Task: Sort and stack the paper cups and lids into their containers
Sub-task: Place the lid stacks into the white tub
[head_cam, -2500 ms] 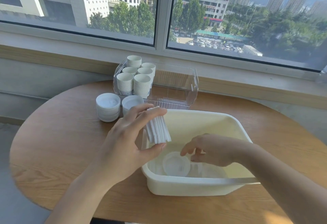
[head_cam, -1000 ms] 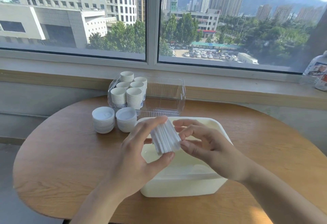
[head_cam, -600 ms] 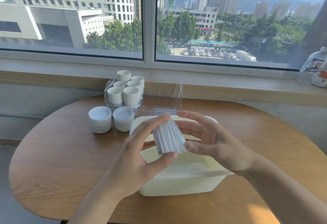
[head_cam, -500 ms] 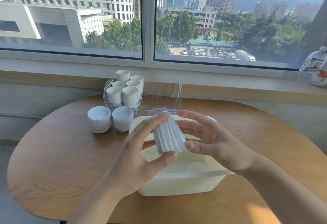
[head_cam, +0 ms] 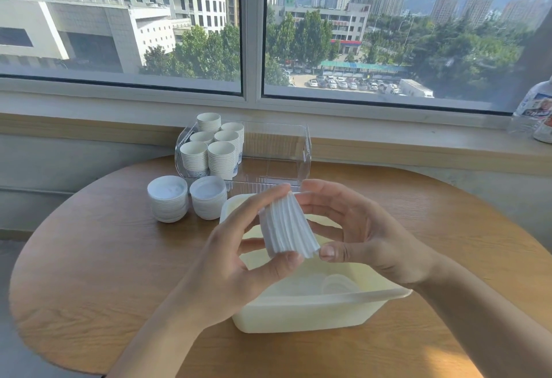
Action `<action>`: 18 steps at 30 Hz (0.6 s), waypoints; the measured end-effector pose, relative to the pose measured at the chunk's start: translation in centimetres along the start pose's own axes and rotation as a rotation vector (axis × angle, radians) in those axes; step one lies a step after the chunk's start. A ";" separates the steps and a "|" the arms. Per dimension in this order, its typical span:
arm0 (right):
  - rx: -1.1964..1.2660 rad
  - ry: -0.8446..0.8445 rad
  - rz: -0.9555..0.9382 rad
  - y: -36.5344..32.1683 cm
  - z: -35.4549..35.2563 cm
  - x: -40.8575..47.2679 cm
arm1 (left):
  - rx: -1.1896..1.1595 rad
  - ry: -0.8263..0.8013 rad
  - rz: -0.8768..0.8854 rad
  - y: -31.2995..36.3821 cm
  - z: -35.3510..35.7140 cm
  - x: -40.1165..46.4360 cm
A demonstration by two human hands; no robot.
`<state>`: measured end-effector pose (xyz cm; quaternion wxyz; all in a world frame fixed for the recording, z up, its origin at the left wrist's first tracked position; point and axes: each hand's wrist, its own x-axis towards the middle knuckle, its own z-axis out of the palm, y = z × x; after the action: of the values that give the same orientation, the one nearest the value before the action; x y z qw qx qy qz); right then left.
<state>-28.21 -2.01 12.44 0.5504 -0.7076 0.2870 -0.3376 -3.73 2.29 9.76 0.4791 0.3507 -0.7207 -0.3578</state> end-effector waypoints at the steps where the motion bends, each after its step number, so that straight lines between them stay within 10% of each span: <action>1: -0.014 0.005 0.000 0.0 -0.1 0.1 | 0.035 -0.007 0.016 -0.1 -0.1 0.2; 10: -0.232 -0.016 0.107 0.5 -1.3 1.3 | 0.440 -0.082 0.162 -1.1 -1.6 2.5; 18: -0.989 -0.348 0.534 2.4 -3.8 2.0 | 0.598 -0.210 0.129 -4.1 -1.6 3.2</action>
<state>-30.05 -6.37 11.03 0.2599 -0.8284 0.4844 0.1078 -2.53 -2.76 8.17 0.2996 0.3908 -0.8601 -0.1333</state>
